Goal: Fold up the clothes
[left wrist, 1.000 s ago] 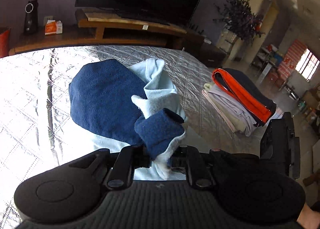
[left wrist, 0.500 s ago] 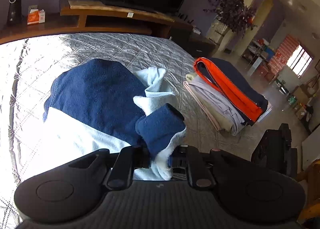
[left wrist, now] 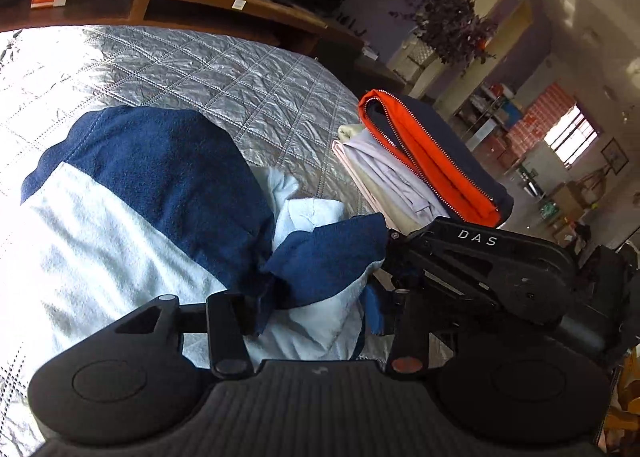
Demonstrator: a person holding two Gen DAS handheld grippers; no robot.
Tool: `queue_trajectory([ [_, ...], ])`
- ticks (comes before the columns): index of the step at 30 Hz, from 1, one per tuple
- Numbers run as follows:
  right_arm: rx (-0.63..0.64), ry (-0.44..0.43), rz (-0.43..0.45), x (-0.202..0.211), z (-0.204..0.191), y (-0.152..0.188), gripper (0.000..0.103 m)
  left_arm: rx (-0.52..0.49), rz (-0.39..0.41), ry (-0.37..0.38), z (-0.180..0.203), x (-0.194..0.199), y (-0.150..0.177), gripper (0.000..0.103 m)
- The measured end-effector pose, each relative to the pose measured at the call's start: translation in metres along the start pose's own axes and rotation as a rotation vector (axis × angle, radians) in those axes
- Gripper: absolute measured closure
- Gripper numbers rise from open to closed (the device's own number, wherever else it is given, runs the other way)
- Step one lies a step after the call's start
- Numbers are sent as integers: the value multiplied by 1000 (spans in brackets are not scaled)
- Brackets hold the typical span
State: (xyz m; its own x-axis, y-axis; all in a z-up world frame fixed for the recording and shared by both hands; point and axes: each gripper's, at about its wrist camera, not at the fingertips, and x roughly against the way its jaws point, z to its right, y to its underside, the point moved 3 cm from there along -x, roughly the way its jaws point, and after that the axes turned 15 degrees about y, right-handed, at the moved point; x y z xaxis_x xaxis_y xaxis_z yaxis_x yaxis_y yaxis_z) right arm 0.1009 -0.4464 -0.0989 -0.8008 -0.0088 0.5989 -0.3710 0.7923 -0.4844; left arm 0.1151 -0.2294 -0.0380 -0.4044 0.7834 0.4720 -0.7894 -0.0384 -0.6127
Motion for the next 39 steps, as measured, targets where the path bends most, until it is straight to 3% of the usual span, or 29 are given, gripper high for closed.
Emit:
queue_trajectory([
  [4,98,-89,135,20,-16,-11,92,29,61,65,2,22,-1,56],
  [5,133,-115,155,24,-22,-11,87,48,81,90,0,30,-1,56],
  [6,168,-140,176,28,-28,-10,81,62,103,122,-2,38,-1,52],
  [9,227,-162,210,34,-38,-9,80,106,145,168,-9,46,-1,41],
  [13,218,-151,181,38,-32,-17,80,214,146,158,-26,26,-9,52],
  [16,208,-193,87,37,-29,-19,79,185,199,144,-26,36,-15,48],
  [19,196,-250,-14,35,-28,-14,79,113,172,-4,-37,44,-17,47],
  [21,204,-285,-72,34,-28,-11,79,157,193,-75,-54,51,-20,50],
  [24,194,-411,-301,19,-31,5,79,221,262,-100,-75,60,-26,51],
  [26,221,-449,-468,8,-35,21,75,188,255,-115,-79,55,-33,51],
  [28,324,-326,-479,4,-36,31,74,163,223,-138,-83,47,-38,51],
  [31,196,-204,-487,-6,-9,22,79,194,178,-162,-96,32,-42,52],
  [32,162,-167,-494,-9,1,20,95,197,173,-166,-98,29,-41,53],
  [33,145,-145,-483,-9,6,18,103,196,170,-171,-99,27,-41,54],
  [34,147,-138,-455,-5,8,14,103,192,170,-180,-99,26,-41,54],
  [35,143,-116,-420,-2,10,11,100,187,171,-190,-98,25,-41,56],
  [37,127,-45,-335,6,17,3,72,202,176,-219,-98,26,-41,65],
  [38,119,-9,-293,10,21,-1,46,228,187,-223,-100,29,-42,67],
  [39,104,22,-287,11,26,-2,40,256,200,-224,-101,33,-42,71],
])
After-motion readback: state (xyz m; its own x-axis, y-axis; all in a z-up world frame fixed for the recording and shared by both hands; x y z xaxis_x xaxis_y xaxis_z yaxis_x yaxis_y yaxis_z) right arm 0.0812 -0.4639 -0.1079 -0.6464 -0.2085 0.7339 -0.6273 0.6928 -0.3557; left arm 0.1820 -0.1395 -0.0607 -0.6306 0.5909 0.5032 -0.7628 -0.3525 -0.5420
